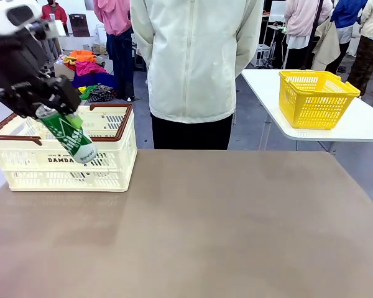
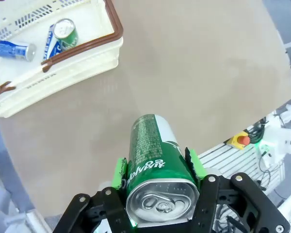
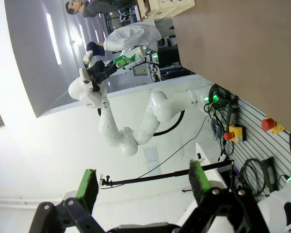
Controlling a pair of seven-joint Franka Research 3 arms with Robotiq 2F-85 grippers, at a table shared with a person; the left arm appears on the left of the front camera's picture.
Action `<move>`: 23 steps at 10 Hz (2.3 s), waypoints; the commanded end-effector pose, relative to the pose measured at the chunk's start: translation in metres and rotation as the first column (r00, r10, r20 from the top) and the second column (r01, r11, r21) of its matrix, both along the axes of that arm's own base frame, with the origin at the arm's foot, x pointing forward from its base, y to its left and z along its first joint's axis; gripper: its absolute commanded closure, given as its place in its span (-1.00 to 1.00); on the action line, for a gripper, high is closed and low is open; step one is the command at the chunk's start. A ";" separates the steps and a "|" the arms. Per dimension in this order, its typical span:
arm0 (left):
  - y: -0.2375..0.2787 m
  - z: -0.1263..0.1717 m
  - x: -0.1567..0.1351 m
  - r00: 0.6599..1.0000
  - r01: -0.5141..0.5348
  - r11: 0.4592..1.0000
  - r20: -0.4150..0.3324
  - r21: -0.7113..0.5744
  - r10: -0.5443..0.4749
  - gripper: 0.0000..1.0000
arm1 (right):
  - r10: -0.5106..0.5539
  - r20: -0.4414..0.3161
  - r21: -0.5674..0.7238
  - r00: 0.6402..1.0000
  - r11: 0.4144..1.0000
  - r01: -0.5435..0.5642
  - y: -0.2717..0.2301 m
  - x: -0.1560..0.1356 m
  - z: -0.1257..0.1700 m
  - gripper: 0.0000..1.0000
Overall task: Place the drinks into the Shopping basket.
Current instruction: Pick up one drink and place it into the Shopping basket.
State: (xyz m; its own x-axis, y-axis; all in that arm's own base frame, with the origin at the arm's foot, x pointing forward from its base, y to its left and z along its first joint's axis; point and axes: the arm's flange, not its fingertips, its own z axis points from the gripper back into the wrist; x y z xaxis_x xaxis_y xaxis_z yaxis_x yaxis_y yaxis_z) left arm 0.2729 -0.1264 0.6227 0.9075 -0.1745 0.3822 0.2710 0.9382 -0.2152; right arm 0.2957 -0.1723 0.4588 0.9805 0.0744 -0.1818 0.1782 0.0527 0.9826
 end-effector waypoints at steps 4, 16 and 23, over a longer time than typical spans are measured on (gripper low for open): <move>0.000 0.000 0.000 1.000 0.000 1.000 0.000 0.000 0.000 1.00 | 0.008 -0.017 -0.015 1.000 1.000 -0.009 -0.001 -0.001 0.006 -1.00; 0.039 0.014 0.263 0.956 -0.201 0.976 -0.200 0.088 0.215 1.00 | 0.008 -0.017 -0.015 1.000 1.000 -0.009 -0.001 -0.001 0.006 -1.00; 0.025 -0.081 0.304 0.952 -0.303 0.946 -0.013 0.115 0.306 1.00 | 0.008 -0.017 -0.015 1.000 1.000 -0.009 -0.001 -0.001 0.006 -1.00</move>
